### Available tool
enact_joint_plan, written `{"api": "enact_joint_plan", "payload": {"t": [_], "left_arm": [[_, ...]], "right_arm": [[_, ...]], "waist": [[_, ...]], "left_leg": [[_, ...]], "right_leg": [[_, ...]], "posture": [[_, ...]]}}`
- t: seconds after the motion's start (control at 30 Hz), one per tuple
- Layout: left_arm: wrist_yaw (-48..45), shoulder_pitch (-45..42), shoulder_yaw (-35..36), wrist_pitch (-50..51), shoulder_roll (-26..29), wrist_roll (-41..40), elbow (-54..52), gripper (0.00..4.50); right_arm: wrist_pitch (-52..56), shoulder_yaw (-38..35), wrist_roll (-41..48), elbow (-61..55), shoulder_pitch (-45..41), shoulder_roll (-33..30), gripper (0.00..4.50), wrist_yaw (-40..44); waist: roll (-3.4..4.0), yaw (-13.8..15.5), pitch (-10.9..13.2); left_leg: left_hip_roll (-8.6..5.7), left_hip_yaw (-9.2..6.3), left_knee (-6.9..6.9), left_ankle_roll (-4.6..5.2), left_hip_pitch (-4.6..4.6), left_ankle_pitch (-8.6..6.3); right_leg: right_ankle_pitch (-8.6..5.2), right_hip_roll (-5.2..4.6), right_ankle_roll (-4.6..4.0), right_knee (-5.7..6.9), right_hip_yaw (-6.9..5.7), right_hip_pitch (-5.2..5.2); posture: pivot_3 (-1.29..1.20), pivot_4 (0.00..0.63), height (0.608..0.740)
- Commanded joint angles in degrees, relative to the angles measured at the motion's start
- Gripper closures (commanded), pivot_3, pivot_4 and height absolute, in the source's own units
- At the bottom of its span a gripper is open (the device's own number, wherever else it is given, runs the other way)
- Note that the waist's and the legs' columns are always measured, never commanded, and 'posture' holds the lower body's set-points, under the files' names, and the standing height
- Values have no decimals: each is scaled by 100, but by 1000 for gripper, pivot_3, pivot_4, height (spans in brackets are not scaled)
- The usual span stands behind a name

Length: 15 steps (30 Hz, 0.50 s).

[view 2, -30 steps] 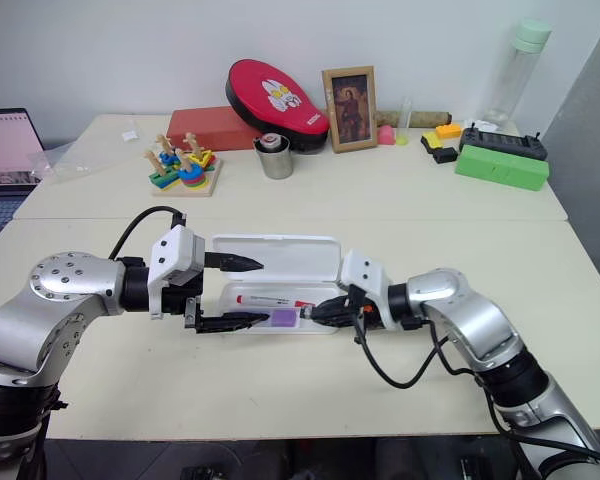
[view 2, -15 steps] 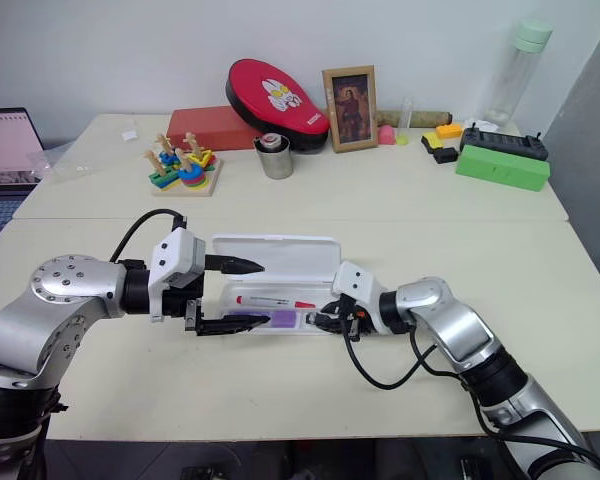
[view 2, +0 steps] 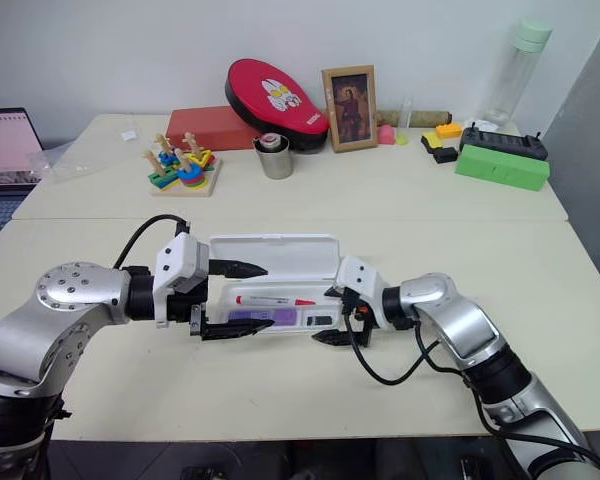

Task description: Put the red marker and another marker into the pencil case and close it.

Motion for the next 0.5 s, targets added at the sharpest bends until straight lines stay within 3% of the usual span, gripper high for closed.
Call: {"api": "enact_joint_plan", "payload": {"t": [0.03, 0.07, 0.2, 0.5], "left_arm": [[494, 144, 652, 230, -100, -347, -465, 0], [694, 244, 875, 333, -161, -455, -596, 0], [1269, 814, 1802, 715, -297, -844, -1026, 0], [1977, 2182, 3374, 1008, -515, -1231, -1636, 0]], "right_arm": [[324, -798, 906, -617, -359, 11, 17, 282], [395, -1040, 1113, -581, -531, 110, 17, 212], [391, -1575, 1040, 371, -1518, 622, 828, -600], [-491, -924, -471, 3358, -3309, 1508, 3059, -1620]], "waist": [[0, 2, 0], [0, 0, 0], [1, -73, 0], [1, -50, 1]], "left_leg": [[0, 0, 0, 0, 0, 0], [0, 0, 0, 0, 0, 0], [2, -2, 0, 0, 10, 0], [3, 7, -12, 0, 21, 0]], "right_leg": [[0, 0, 0, 0, 0, 1], [0, 0, 0, 0, 1, 1], [0, 1, 0, 4, -1, 6], [0, 2, -7, 3, 8, 7]], "posture": [[0, 150, 740], [0, 150, 740], [0, 150, 740], [0, 150, 740]]}}
